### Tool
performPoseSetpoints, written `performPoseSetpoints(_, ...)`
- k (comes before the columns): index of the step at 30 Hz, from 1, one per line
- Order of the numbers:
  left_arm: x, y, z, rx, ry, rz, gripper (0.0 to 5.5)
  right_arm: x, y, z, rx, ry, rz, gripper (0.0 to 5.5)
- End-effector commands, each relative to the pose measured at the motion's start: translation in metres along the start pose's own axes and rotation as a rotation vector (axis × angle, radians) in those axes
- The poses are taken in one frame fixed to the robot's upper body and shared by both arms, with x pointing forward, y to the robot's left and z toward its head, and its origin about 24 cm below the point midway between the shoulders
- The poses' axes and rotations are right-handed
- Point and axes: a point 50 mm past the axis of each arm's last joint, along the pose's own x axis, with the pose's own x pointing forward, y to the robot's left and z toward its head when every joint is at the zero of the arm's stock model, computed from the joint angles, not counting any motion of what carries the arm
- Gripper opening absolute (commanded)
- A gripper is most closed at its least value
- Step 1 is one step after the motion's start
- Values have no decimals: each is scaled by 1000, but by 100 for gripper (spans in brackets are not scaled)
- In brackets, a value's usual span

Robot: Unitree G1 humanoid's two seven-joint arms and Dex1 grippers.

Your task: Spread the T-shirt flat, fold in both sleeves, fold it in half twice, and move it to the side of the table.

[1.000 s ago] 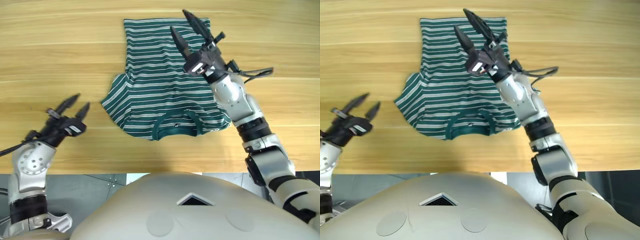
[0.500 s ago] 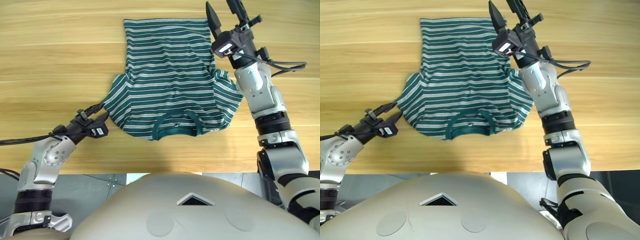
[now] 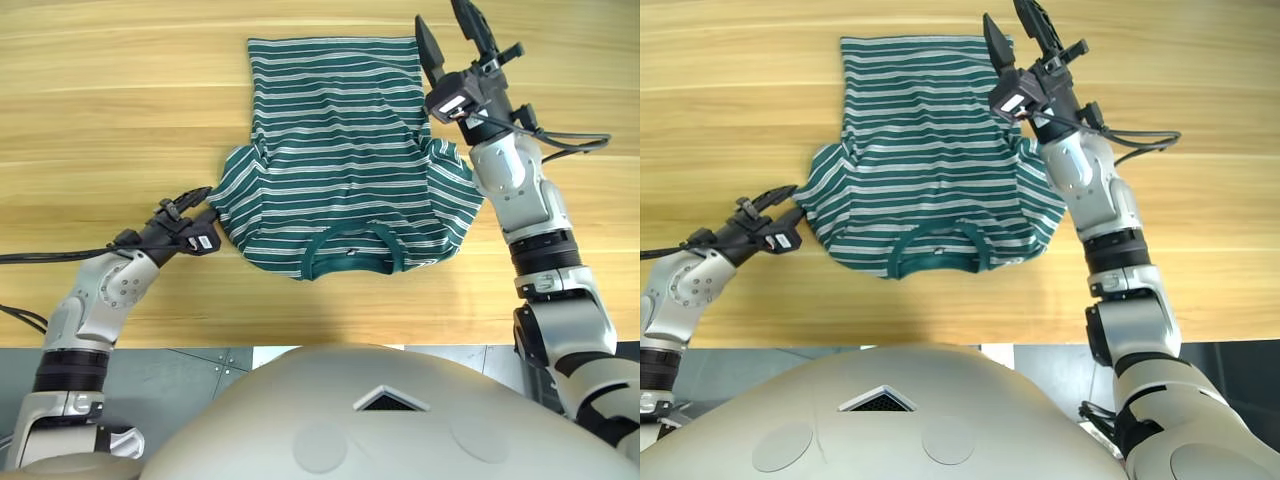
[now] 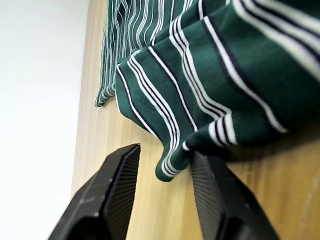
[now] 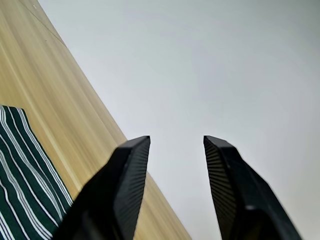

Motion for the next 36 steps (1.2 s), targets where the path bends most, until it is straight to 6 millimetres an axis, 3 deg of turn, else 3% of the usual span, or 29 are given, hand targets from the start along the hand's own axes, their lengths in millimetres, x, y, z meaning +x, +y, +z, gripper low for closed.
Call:
performPoseSetpoints(1,-4,-21,-11,-15,78,-121,183,-3,-1,-5,-9,33,-13,197)
performPoseSetpoints(7,0,-22,-8,-14,56,-137,183,-4,2,-5,-3,37,-18,197)
performPoseSetpoints(15,4,-23,-14,-20,82,-138,68,-7,3,-6,1,45,-25,202)
performPoseSetpoints(23,6,-25,-14,-30,77,-131,1,-12,4,-9,6,63,-27,202)
performPoseSetpoints(25,6,-25,-9,-48,52,-100,1,-12,4,-10,8,67,-31,202)
performPoseSetpoints(30,11,-21,26,-200,-128,77,1,-13,6,-12,9,83,-33,202)
performPoseSetpoints(36,13,-9,34,-244,-178,177,1,-12,8,-15,8,93,-28,202)
